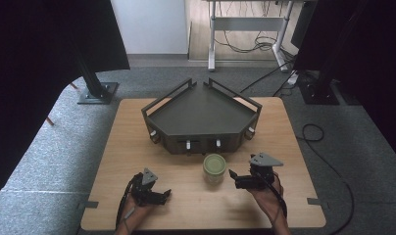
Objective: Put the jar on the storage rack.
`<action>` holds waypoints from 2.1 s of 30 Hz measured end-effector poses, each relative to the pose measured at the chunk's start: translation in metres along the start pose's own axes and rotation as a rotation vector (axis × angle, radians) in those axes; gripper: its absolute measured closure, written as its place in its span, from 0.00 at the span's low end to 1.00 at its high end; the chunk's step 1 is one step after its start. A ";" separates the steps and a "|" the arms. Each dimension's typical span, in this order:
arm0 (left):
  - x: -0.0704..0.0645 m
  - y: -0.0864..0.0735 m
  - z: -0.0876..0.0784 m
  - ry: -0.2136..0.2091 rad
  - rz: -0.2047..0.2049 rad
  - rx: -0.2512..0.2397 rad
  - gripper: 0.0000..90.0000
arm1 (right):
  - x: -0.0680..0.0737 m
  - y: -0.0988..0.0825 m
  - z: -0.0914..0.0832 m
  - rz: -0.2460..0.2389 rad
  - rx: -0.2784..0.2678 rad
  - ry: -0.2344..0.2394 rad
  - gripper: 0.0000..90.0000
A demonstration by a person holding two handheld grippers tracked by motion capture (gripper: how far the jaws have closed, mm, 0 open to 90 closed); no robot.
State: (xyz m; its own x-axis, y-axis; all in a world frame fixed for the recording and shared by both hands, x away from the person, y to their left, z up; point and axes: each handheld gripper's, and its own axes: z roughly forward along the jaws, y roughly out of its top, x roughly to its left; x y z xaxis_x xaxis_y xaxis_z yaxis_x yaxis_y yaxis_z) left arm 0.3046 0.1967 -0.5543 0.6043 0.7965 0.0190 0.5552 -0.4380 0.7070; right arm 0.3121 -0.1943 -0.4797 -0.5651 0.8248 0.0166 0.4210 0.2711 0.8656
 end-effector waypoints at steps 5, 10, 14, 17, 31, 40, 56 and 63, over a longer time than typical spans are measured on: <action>0.000 0.000 0.000 0.000 0.000 0.000 0.03 | 0.003 0.000 0.004 -0.004 -0.006 0.013 0.00; 0.000 0.000 0.000 0.000 0.000 0.000 0.03 | 0.006 0.001 0.009 -0.008 -0.007 0.023 0.00; 0.000 0.000 0.000 0.000 0.000 0.000 0.03 | 0.008 0.001 0.012 -0.010 -0.012 0.030 0.00; 0.000 0.000 0.000 0.000 0.000 0.000 0.03 | 0.009 0.002 0.015 -0.012 -0.012 0.037 0.00; 0.000 0.000 0.000 0.000 0.000 0.000 0.03 | 0.017 0.003 0.029 -0.031 -0.009 0.056 0.00; 0.000 0.000 0.000 0.000 0.000 0.000 0.03 | 0.020 0.004 0.034 -0.040 -0.015 0.065 0.00; 0.000 0.000 0.000 -0.001 -0.001 0.000 0.03 | 0.033 0.008 0.049 -0.074 -0.001 0.105 0.00; 0.000 0.000 0.000 -0.001 0.001 0.001 0.03 | 0.037 0.008 0.057 -0.081 0.008 0.115 0.00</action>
State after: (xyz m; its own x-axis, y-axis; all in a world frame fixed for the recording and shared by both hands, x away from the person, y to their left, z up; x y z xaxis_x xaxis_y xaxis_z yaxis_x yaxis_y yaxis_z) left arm 0.3047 0.1968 -0.5543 0.6055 0.7956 0.0184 0.5555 -0.4391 0.7061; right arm 0.3345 -0.1332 -0.5005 -0.6748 0.7380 0.0049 0.3765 0.3386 0.8623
